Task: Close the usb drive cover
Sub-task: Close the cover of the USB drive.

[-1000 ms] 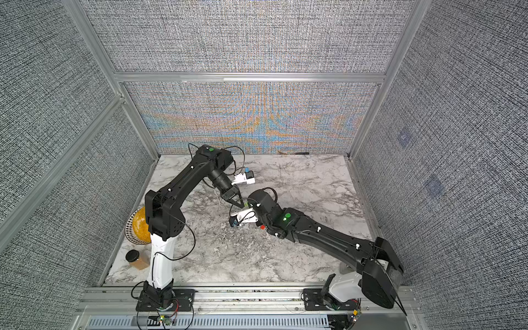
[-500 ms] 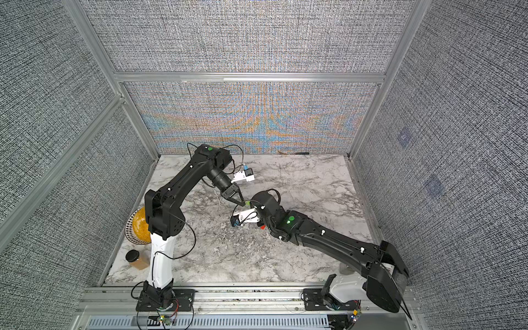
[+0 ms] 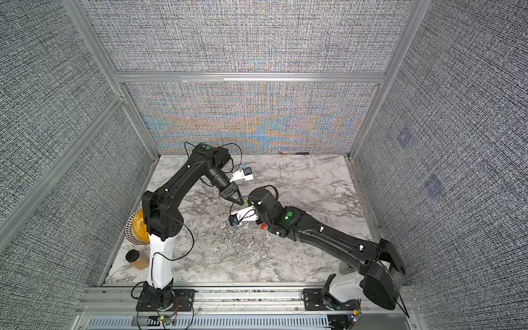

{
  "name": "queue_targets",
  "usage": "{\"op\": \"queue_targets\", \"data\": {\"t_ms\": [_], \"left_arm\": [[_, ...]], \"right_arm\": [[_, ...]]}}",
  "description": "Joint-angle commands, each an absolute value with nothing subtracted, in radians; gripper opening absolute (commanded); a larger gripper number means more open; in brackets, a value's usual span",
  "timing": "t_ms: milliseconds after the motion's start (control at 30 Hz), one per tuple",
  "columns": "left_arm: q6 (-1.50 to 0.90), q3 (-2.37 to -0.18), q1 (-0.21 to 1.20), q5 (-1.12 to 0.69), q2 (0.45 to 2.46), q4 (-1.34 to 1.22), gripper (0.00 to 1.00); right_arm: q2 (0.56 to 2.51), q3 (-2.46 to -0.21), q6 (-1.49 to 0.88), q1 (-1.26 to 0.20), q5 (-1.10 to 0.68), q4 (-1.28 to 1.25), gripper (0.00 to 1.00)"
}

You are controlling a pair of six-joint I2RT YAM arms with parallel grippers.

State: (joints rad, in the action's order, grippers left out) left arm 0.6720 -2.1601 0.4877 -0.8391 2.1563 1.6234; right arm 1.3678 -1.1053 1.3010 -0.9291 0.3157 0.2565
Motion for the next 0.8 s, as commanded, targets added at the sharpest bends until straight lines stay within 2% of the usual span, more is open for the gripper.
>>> {"op": "queue_targets", "data": {"t_ms": [0,100,333,500,767], "left_arm": [[0.637,-2.172,0.49,-0.873,2.149,1.683,0.0],[0.633,-2.166,0.49,-0.873,2.136,1.684,0.0],[0.619,-2.138,0.491,-0.9,2.133,1.712,0.0],[0.615,-2.073,0.494,-0.878,2.106,1.686,0.0],[0.622,-2.077,0.505,-0.893,2.119,1.702,0.0]], "right_arm": [[1.348,-1.084,1.258,-0.933,0.169,0.131,0.0],[1.316,-1.045,1.252,-0.914,0.136,0.113,0.0],[1.315,-1.066,1.211,-0.902,0.094,0.245,0.0],[1.282,-0.991,1.203,-0.912,0.116,0.159,0.0],[1.303,-1.03,1.232,-0.931,0.089,0.151,0.0]]}}
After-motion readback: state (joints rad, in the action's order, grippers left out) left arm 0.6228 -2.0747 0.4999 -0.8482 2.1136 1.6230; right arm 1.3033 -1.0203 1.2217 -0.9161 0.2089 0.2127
